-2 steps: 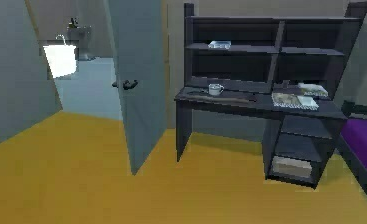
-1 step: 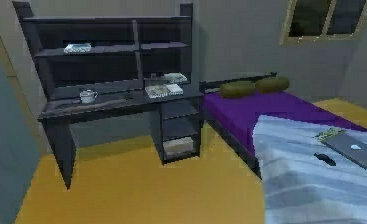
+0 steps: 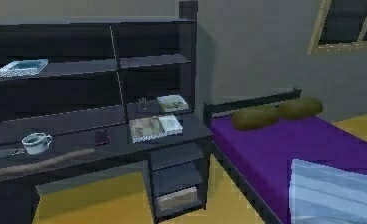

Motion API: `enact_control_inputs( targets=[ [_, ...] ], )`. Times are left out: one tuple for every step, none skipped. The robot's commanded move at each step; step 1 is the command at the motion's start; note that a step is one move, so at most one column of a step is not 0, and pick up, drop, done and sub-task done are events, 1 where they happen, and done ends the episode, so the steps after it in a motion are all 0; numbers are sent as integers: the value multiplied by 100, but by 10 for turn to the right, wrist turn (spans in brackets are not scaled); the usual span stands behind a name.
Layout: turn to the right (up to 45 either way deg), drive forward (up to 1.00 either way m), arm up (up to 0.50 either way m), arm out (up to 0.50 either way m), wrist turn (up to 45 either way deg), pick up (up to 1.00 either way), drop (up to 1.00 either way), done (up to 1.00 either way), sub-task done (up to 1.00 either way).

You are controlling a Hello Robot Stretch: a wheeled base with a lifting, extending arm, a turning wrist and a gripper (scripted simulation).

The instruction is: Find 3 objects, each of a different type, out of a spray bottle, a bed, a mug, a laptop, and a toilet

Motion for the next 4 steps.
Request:
enact_control_inputs(
  targets=[
    [60, 0, 0, 0, 0, 0, 0, 0, 0],
    [0, 50, 0, 0, 0, 0, 0, 0, 0],
    [-450, 0, 0, 0, 0, 0, 0, 0, 0],
    [-210, 0, 0, 0, 0, 0, 0, 0, 0]
  ],
)
